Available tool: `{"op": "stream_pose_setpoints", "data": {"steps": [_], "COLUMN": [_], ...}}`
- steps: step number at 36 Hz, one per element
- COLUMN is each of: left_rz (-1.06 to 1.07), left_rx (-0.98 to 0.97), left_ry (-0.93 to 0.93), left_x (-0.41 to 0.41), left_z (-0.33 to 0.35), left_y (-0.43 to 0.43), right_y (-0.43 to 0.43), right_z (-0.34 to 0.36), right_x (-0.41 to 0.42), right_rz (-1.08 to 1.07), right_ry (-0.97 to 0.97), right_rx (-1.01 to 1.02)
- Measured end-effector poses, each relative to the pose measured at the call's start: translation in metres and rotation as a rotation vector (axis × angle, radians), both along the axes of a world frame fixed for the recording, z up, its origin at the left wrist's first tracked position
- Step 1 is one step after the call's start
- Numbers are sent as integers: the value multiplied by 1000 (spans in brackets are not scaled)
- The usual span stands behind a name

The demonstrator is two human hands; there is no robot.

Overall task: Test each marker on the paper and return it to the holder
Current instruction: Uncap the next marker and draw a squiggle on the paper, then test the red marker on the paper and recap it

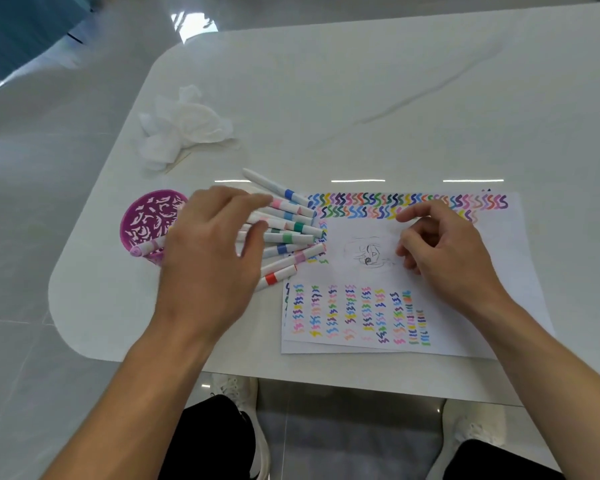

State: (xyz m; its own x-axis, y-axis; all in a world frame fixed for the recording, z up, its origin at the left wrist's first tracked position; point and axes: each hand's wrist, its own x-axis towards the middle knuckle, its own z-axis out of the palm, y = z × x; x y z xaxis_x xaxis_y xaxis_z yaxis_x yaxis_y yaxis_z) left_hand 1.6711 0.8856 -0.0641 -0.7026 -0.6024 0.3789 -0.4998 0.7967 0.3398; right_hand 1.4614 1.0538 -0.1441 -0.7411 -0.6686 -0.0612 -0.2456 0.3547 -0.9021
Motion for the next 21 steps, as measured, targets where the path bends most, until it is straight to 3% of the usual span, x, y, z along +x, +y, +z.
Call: {"op": "stream_pose_setpoints", "data": {"steps": [3,9,21], "left_rz": [-69,-17,25], "left_rx": [58,149,154], "left_ry": [-92,-492,-563], "left_x": [-5,-8,-16], "left_z": [-7,-25,-33], "left_y": [4,6,9], "right_y": [1,1,1], "right_z": [1,0,0], "right_x": [0,-2,-2], "right_rz": [-1,2,9], "right_ry": [-3,-21,-33], "right_rx": [-4,-7,-16]}}
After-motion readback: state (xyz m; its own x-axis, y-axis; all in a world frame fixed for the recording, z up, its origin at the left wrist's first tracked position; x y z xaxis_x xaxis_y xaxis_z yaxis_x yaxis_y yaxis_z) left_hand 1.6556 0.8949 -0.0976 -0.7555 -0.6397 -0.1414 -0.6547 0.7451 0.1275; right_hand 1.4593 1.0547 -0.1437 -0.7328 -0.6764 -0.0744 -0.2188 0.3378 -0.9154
